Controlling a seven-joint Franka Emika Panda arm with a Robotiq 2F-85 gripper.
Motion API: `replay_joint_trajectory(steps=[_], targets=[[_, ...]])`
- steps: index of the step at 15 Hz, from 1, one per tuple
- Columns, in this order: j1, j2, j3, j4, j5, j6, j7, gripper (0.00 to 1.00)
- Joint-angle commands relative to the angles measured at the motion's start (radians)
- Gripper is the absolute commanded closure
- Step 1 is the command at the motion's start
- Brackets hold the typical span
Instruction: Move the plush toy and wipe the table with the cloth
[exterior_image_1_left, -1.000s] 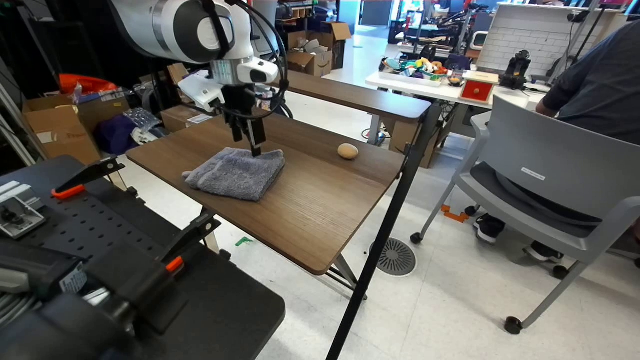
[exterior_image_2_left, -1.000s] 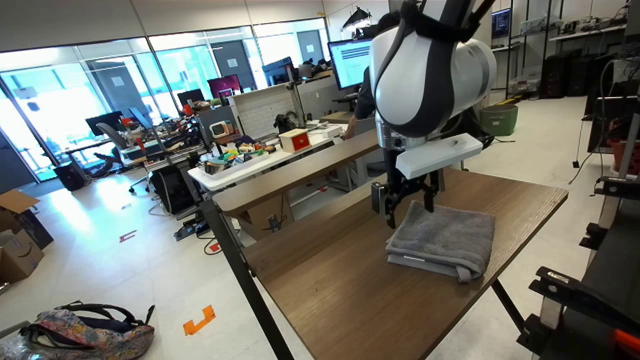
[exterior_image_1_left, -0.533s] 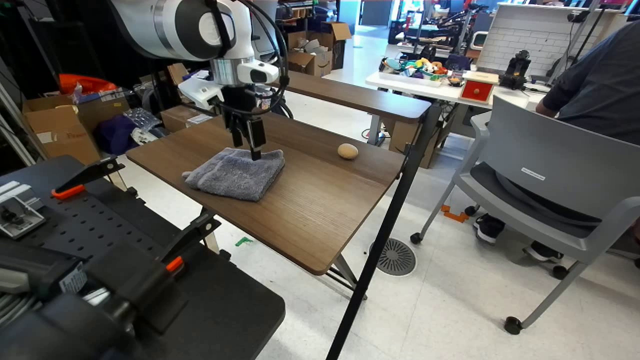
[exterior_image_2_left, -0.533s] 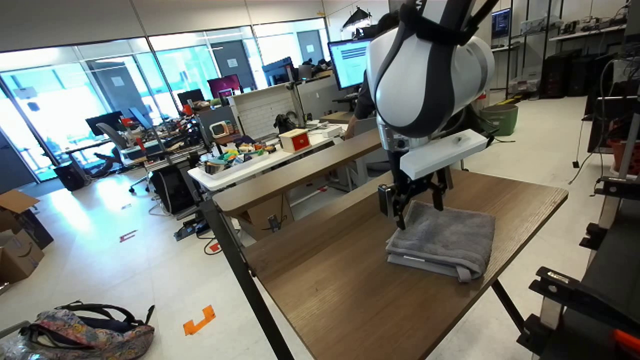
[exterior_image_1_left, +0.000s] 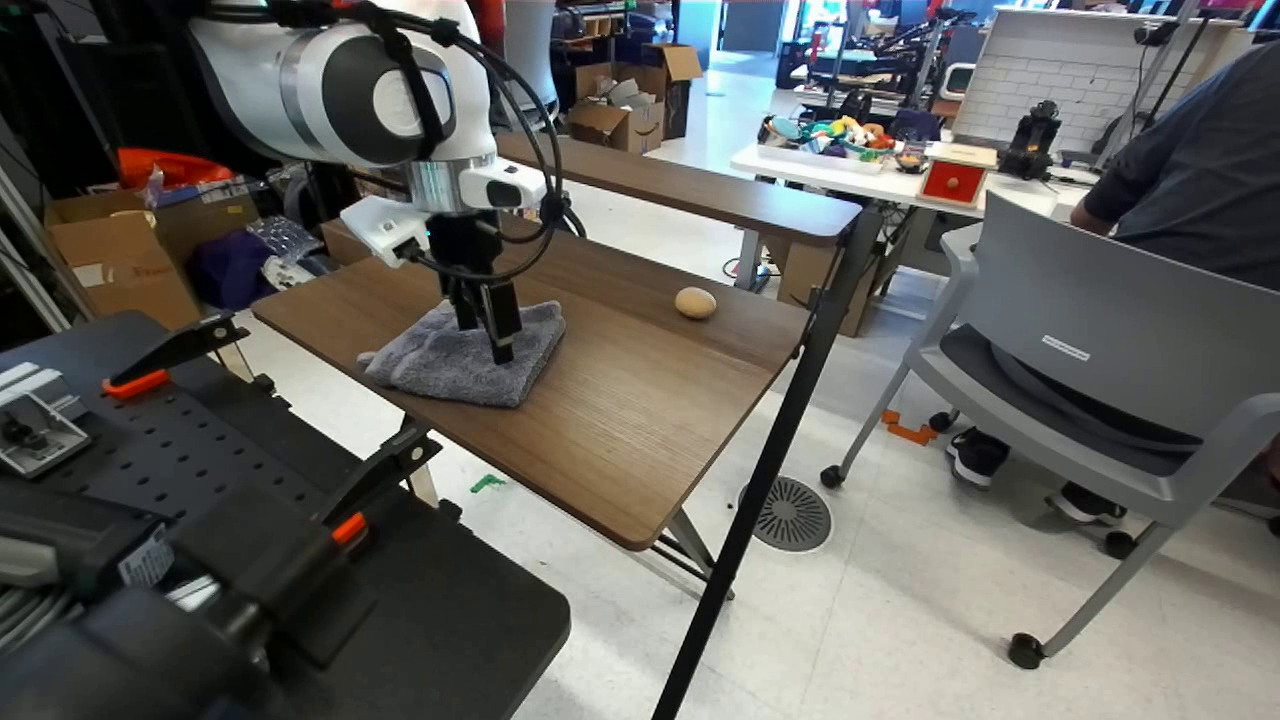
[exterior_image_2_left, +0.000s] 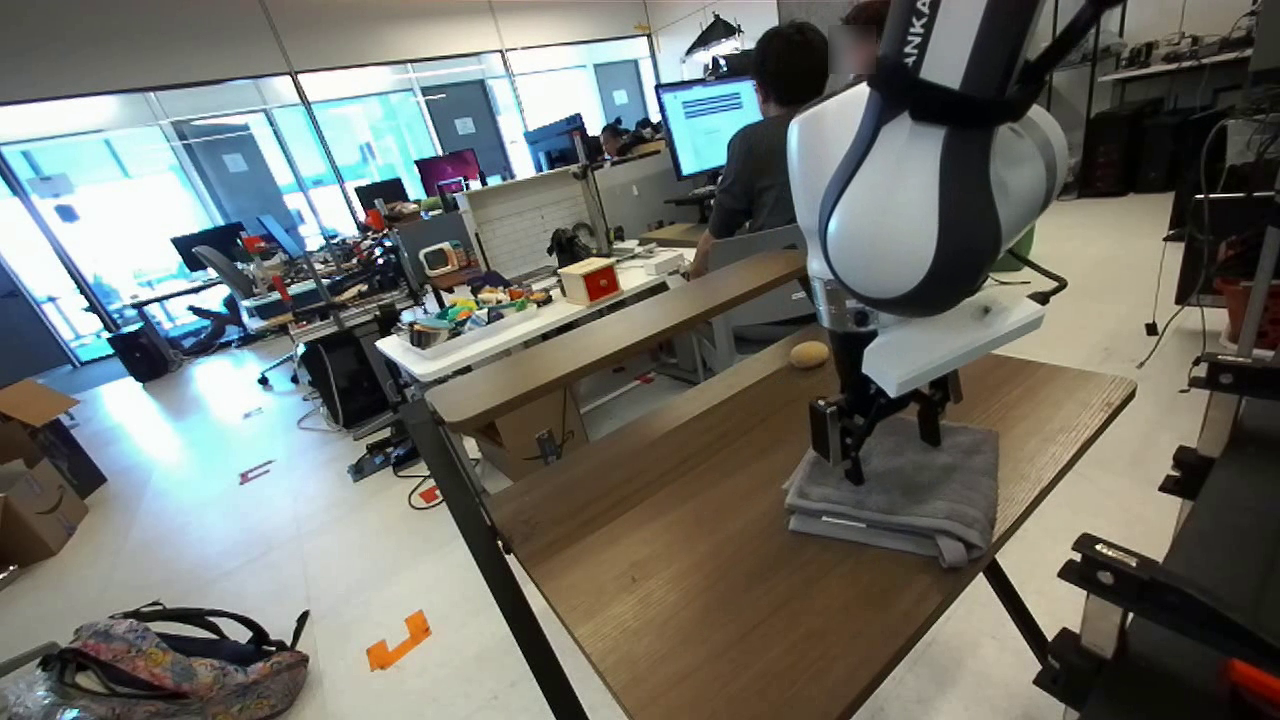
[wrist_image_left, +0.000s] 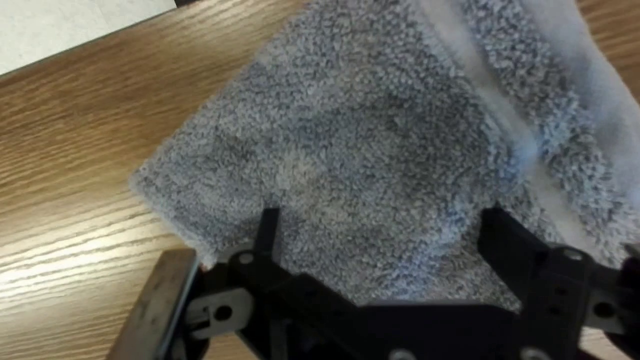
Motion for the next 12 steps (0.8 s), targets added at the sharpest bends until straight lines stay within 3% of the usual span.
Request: replay_joint_trajectory(steps=[1,3,4,6,12], targets=[[-0.068,-0.01,0.085,-0.075,0.057,0.177,-0.049,0.0],[-0.131,0.035,0.168,-0.063,0.101,0.245,-0.09,0.0],[-0.056,0.005,0.084,-0.06,0.077,0.175,-0.053,0.0],[-0.095,0.01,0.13,-0.066,0.095,0.208,-0.075,0.0],[0.059,0.208,-0.112,0.124,0.086,0.164,0.058,0.0]])
